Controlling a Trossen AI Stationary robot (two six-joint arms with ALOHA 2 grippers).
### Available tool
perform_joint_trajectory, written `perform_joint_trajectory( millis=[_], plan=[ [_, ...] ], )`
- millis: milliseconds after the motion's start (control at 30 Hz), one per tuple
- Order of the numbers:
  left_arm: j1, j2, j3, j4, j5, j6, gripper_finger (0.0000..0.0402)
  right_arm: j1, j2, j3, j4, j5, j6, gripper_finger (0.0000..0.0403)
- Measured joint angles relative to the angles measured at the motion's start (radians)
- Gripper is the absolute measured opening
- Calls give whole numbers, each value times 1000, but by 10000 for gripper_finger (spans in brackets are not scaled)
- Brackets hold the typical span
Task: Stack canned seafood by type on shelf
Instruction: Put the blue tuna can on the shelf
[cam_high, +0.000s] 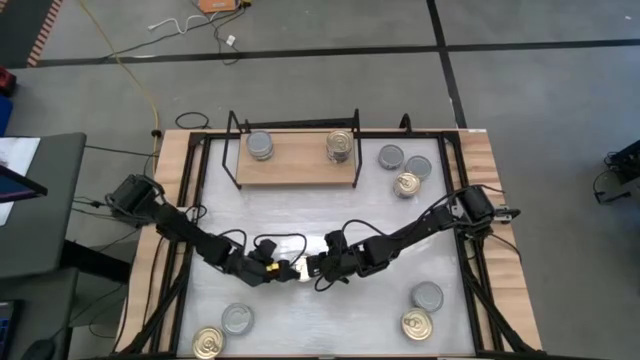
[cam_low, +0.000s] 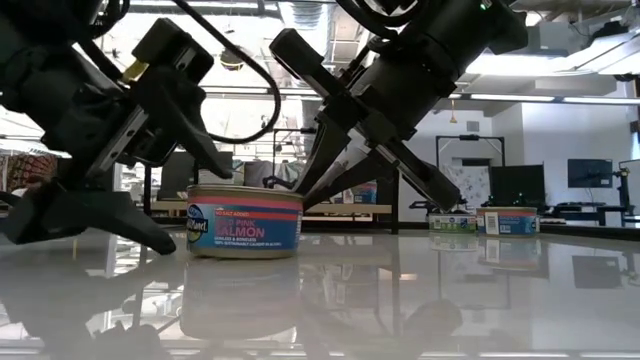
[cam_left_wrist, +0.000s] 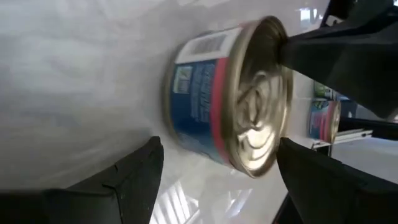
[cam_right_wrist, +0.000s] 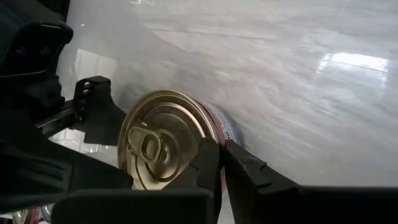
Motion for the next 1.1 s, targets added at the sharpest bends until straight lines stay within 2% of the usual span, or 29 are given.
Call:
perform_joint_trajectory(
  millis=[300,600,1100],
  plan=[
    [-3,-1,14,-8,-22,1,301,1,0,0,-11,-15,2,45],
    [-3,1,29,-16,-27,5,301,2,-1,0,-21,-22,2,19],
    [27,1,29,-1,-46,2,300,2,1,-1,-17,-23,0,22]
  ],
)
